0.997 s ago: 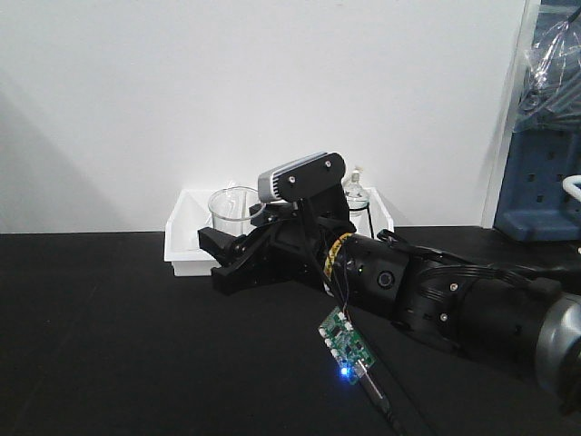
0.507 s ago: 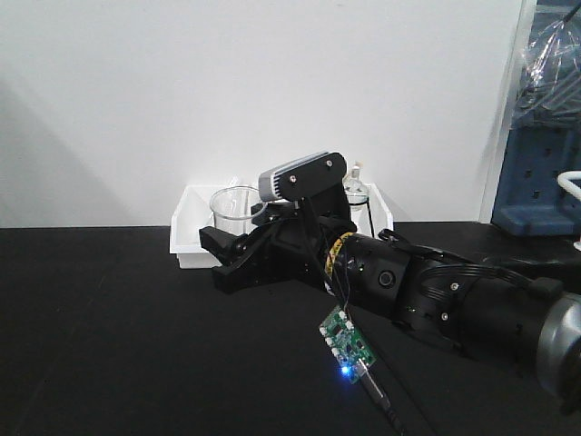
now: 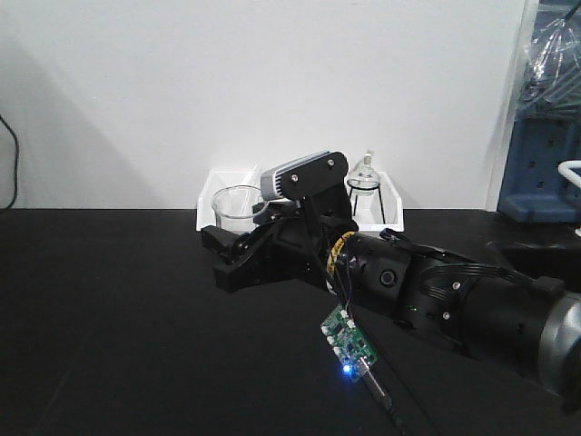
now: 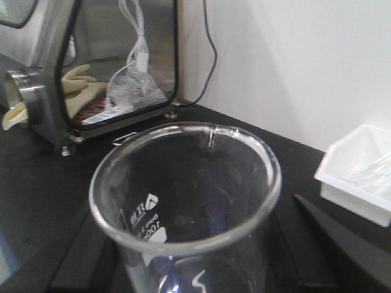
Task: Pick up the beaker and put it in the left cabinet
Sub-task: 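Drive the base away from the bench holding the beaker in the right gripper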
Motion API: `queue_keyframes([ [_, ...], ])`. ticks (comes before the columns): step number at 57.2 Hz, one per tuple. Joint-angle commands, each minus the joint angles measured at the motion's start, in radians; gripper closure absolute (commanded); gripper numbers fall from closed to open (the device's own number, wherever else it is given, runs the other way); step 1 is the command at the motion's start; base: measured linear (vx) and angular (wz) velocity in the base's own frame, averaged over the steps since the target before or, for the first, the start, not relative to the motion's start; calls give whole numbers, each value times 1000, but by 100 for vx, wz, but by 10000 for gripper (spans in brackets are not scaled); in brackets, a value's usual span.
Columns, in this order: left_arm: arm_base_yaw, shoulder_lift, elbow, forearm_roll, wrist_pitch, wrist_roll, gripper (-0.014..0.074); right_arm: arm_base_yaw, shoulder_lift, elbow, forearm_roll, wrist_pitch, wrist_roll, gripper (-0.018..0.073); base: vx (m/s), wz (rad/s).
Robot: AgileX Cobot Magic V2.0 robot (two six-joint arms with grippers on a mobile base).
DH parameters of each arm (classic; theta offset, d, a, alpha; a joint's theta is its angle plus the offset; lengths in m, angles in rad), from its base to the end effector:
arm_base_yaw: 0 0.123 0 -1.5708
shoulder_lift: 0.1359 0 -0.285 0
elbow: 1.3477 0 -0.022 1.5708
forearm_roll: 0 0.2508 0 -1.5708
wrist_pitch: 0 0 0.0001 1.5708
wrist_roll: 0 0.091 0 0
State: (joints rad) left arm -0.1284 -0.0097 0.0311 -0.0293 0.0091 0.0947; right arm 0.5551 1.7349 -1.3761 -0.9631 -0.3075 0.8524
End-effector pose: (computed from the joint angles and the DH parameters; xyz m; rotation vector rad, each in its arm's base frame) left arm 0.0565 -0.0073 0.2024 0.1467 1.5072 -0.0507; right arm 0.3447 0.2402 0.3410 -0.7143 1.5325 0.5607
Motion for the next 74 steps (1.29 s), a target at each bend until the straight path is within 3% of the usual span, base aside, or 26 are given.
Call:
queue_keyframes([
  [1, -2, -20, 16, -7, -84, -3, 595, -4, -56, -32, 16, -47, 2, 414, -19, 25],
  [74, -2, -19, 16, -7, -84, -3, 595, -4, -56, -32, 16, -48, 2, 414, -12, 64],
])
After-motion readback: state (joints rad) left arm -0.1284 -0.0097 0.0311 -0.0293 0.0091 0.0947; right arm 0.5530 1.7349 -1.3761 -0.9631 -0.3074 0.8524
